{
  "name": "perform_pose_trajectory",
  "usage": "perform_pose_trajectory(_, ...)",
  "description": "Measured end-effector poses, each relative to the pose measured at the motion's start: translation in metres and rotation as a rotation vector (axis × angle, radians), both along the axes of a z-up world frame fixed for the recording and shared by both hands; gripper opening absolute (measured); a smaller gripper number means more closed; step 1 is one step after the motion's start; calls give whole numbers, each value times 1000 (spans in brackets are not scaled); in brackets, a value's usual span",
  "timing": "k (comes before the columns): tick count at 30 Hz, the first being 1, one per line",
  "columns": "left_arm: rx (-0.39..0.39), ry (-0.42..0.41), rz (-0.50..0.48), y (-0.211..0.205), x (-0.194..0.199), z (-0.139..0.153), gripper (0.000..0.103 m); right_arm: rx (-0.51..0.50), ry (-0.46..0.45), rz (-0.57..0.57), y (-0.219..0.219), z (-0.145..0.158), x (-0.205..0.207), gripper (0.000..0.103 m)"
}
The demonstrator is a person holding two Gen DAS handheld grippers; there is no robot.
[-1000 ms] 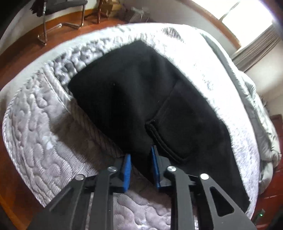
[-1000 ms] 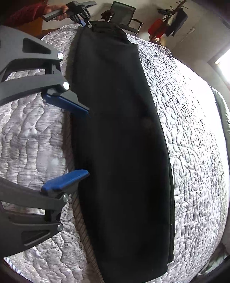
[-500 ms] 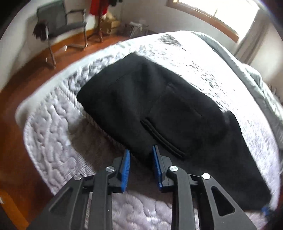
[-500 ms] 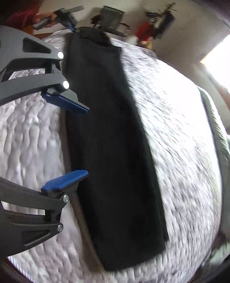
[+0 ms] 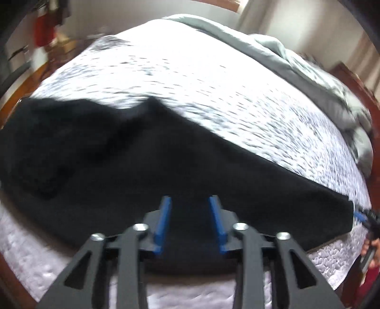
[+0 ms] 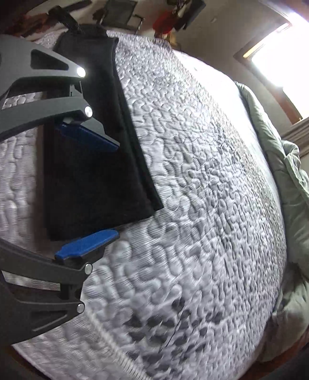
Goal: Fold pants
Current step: 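Grasp and lift the pants edge with the right tool while the left tool holds the pants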
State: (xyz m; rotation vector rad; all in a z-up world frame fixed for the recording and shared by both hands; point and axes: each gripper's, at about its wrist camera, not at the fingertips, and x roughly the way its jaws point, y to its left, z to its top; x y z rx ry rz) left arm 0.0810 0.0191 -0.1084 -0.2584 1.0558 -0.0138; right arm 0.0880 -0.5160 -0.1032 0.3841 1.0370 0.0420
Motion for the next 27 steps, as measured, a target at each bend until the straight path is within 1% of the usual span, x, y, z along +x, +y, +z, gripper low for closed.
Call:
perform_pose_trajectory(2,4,5,-48,-26,13,-6,45,13,8,17,-2,-5,9,69)
perform_pose_trajectory(3,14,6,-63,-37,12,-10,46,13,10,29,-3,-6,16,66)
perform_pose_trajectory(4,28,9,-73,-45,18,-13,47,26,12,49,-5,-10,21,55)
perform_pose_trajectory(5,38,13,-78,-52,21,-16,48,46,10,70,-6,-12,25,47)
perform_pose_trajectory(7,46,23,-79,-59,26,-21,54,69,-1,105,-9,-13,29,11)
perform_pose_trajectory(8,52,23,-73,-63,28,-24,57,75,-9,119,-10,-12,30,7)
perform_pose_trajectory(10,67,15,-70,-67,28,-26,64,98,-41,148,-13,-5,31,6)
perform_pose_trajectory(12,101,7,-79,-73,29,-26,67,102,-82,164,-14,6,30,6)
perform_pose_trajectory(14,119,-6,-75,-76,30,-25,67,90,-133,164,-17,18,30,5)
perform_pose_trajectory(16,133,-35,-50,-79,29,-21,67,96,-181,163,-22,27,30,5)
perform_pose_trajectory(17,146,-51,-37,-80,29,-20,67,94,-178,159,-23,26,32,5)
perform_pose_trajectory(18,169,-66,-29,-84,28,-20,71,82,-149,151,-24,20,36,5)
perform_pose_trajectory(19,192,-70,-31,-88,29,-22,73,56,-85,141,-24,6,43,5)
perform_pose_trajectory(20,234,-64,-35,-94,30,-26,73,26,-16,134,-24,-9,47,5)
perform_pose_trajectory(21,256,-55,-41,-98,31,-31,73,2,23,126,-25,-19,49,9)
perform_pose_trajectory(22,269,-46,-46,-101,32,-36,74,-7,27,116,-26,-27,47,12)
perform_pose_trajectory(23,285,-46,-47,-103,33,-39,74,21,13,105,-29,-28,44,12)
perform_pose_trajectory(24,300,-56,-50,-105,32,-39,75,52,8,85,-33,-25,40,20)
perform_pose_trajectory(25,304,-57,-53,-105,32,-39,75,64,-4,65,-37,-21,34,25)
perform_pose_trajectory(27,289,-52,-67,-106,31,-36,75,55,-25,53,-40,-12,22,26)
